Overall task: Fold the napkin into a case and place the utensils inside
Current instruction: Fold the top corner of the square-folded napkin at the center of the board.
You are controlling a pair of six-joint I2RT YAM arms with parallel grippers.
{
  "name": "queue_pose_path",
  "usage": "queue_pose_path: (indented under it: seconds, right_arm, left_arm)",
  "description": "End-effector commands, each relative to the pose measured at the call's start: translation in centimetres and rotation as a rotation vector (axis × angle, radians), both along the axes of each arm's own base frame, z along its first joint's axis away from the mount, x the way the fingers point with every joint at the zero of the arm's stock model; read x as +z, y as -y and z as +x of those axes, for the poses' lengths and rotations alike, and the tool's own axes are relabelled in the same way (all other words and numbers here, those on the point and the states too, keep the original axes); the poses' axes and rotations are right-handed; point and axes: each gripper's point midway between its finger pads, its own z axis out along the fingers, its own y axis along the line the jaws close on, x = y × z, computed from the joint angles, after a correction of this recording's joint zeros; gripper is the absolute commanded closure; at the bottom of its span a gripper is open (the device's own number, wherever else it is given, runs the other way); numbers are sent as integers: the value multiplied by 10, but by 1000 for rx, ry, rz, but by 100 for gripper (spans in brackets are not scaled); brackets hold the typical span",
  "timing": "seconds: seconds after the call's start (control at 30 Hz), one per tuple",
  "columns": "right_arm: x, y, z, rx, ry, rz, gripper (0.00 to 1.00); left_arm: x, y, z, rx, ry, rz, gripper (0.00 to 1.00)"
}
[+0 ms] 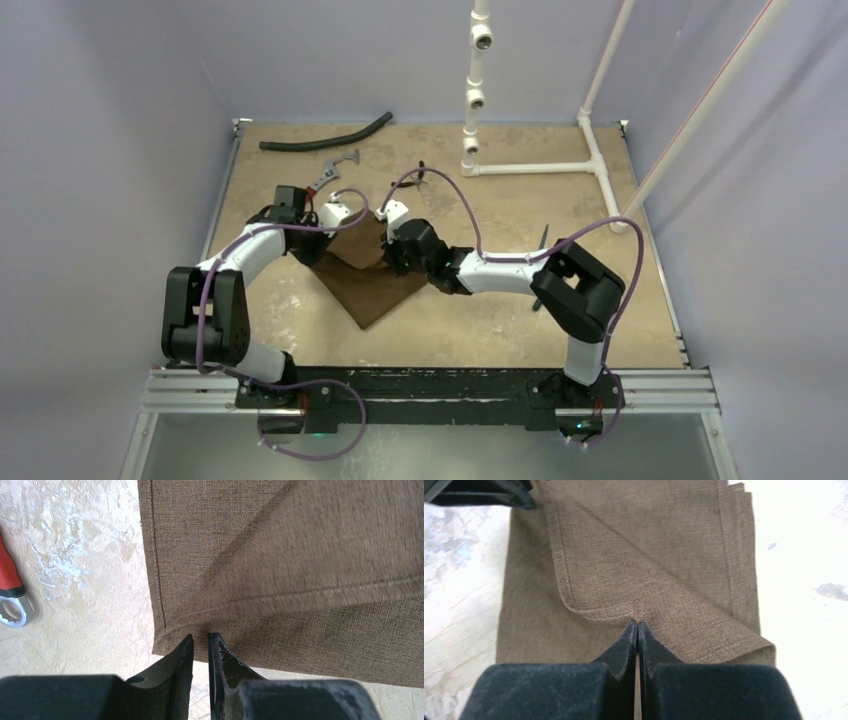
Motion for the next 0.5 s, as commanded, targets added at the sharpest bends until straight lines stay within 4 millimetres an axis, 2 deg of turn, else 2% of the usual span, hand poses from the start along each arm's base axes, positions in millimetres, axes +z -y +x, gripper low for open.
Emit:
queue_pose_path:
  seconds: [0.0,0.23,0.47]
  right_arm:
    - [22,-11,-21,-4,28,77,100]
    - [13,-17,-60,42,-6,67,100]
    - [13,-20,-80,87,-16,64,100]
  left_arm:
    - [14,4,10,3,42,-28,84]
    - [12,3,9,3,36,-22,83]
    - [12,-1,10,11,37,-3,83]
